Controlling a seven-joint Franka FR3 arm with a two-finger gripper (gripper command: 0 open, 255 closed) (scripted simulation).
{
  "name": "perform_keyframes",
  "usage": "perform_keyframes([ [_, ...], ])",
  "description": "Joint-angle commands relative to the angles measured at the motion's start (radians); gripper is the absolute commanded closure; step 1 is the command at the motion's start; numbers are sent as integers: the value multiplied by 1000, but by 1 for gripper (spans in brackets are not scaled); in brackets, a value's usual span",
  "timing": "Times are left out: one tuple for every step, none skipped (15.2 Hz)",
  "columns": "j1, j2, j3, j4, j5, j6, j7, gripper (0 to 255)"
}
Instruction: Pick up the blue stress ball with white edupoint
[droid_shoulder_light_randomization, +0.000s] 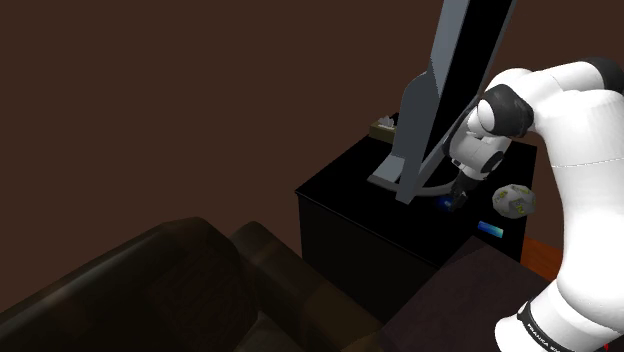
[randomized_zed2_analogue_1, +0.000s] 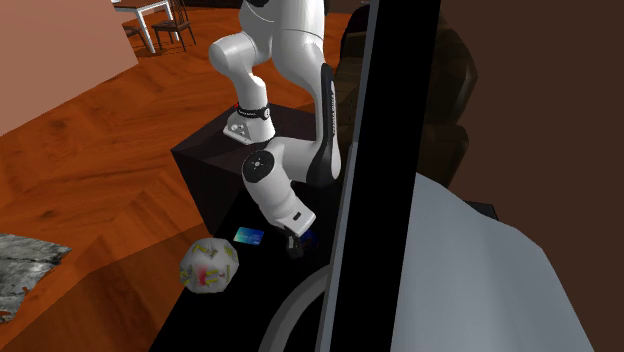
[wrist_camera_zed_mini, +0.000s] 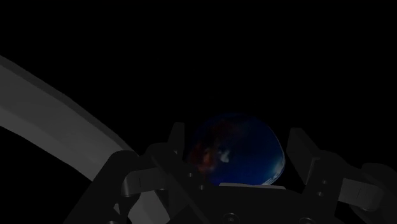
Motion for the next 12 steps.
perform_keyframes([
  [0,1,2,1,1,0,0,255],
  [0,2,2,1,1,0,0,255],
  [0,2,2,2,1,0,0,255],
  [0,2,2,2,1,0,0,255],
  [0,2,2,1,1,1,0,255],
  [0,3,2,2,2,1,0,255],
  [0,1,2,1,1,1,-1,255],
  [6,-11,-6,-5,-8,-4,6,255],
  [12,-23,-14,-10,-18,-9,13,255],
  [18,-34,-22,-15,-28,-15,21,255],
  [24,-46,-31,-19,-38,-20,28,255],
  [31,-58,-39,-24,-48,-25,35,255],
])
